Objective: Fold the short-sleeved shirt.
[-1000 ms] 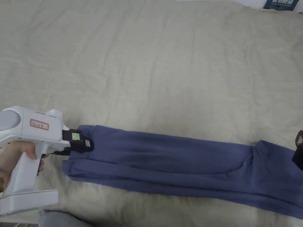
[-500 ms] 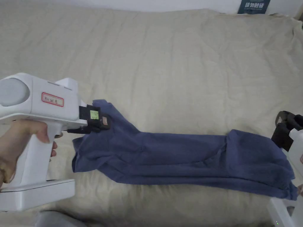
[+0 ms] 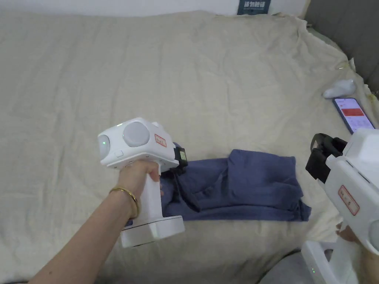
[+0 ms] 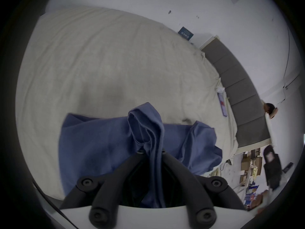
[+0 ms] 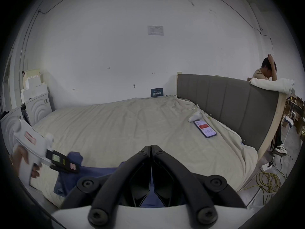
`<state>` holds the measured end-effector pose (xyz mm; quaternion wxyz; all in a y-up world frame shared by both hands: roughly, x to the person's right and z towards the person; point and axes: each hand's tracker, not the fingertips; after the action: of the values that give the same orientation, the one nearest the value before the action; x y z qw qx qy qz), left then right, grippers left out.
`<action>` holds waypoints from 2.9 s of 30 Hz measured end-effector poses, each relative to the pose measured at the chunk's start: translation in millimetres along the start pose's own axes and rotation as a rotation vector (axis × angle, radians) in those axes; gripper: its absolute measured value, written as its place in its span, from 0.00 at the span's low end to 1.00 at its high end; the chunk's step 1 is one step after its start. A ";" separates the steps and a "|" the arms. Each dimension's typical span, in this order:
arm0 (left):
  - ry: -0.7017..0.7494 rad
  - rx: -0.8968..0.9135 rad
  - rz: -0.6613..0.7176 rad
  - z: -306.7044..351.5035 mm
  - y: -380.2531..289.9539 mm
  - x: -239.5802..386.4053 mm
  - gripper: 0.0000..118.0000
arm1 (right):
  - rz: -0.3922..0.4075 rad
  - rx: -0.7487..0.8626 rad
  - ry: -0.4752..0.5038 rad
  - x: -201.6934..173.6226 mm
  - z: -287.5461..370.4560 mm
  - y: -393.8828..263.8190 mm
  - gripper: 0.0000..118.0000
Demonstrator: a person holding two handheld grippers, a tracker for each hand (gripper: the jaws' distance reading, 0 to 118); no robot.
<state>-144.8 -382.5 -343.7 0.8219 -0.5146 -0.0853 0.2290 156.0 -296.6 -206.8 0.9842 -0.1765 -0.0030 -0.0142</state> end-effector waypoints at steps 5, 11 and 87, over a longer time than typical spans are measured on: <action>0.051 -0.027 -0.043 -34.5 -4.3 14.5 0.51 | -0.017 -0.012 -0.025 12.4 1.0 -3.9 0.00; -0.006 0.092 -0.123 1.0 9.1 18.9 0.94 | -0.007 -0.023 -0.025 18.7 -4.2 -5.1 0.00; -0.420 -0.120 0.269 20.6 -18.6 -191.7 0.46 | -0.018 -0.125 -0.012 -24.2 -9.4 -19.2 0.00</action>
<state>-316.0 -461.6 -299.4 0.7163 -0.5105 -0.1982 0.4326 131.3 -317.3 -209.2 0.9710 -0.2379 -0.0094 -0.0223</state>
